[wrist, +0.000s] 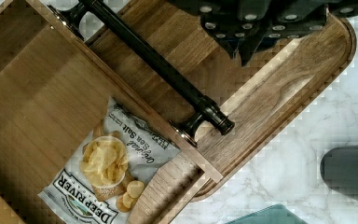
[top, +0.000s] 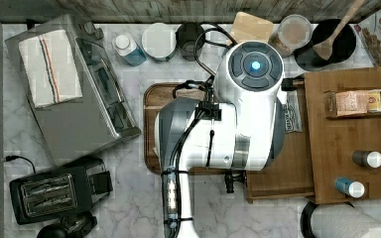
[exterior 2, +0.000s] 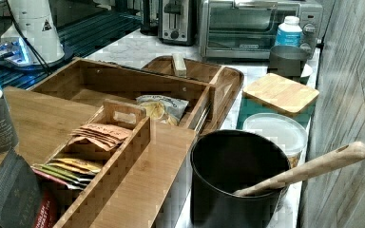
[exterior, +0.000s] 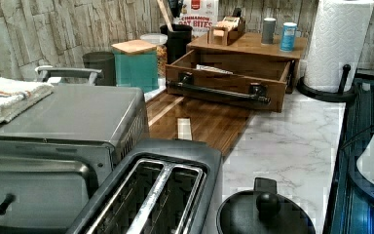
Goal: Close the drawer.
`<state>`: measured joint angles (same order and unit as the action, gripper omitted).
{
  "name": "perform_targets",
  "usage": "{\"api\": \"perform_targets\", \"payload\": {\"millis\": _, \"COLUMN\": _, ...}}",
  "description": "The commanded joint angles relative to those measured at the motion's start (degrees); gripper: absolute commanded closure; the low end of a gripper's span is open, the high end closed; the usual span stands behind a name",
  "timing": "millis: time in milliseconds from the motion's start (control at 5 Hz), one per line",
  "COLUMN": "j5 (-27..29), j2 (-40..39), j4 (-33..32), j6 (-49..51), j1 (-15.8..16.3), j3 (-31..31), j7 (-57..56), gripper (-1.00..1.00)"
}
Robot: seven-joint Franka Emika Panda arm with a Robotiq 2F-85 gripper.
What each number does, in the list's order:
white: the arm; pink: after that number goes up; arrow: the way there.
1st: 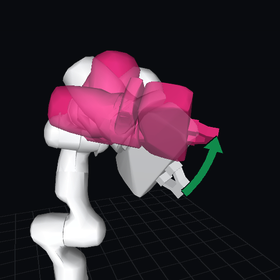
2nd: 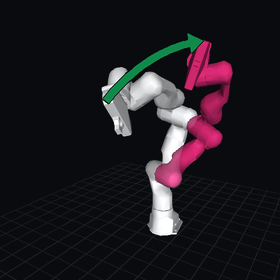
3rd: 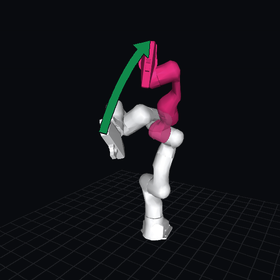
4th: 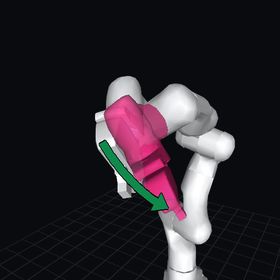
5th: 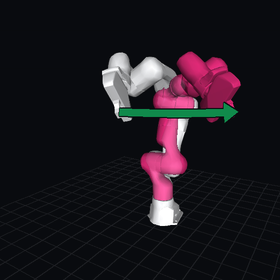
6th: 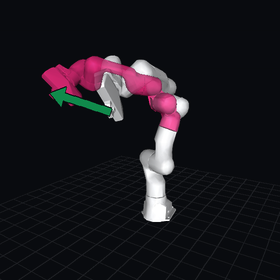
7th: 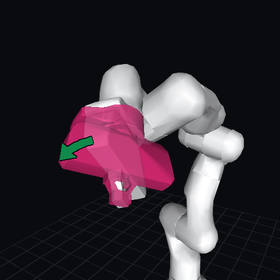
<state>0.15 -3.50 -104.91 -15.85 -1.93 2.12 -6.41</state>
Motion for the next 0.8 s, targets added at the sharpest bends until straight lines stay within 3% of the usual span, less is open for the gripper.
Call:
{"api": "perform_targets", "payload": {"millis": 200, "j5": 0.0, "j2": 0.0, "j4": 0.01, "j6": -0.01, "j1": -0.01, "j3": 0.02, "j7": 0.0, "gripper": 1.0}}
{"api": "perform_targets", "payload": {"millis": 800, "j5": 3.1, "j2": 0.02, "j4": -10.61, "j6": -15.28, "j1": 1.98, "j3": -3.53, "j7": -21.6, "gripper": 1.0}}
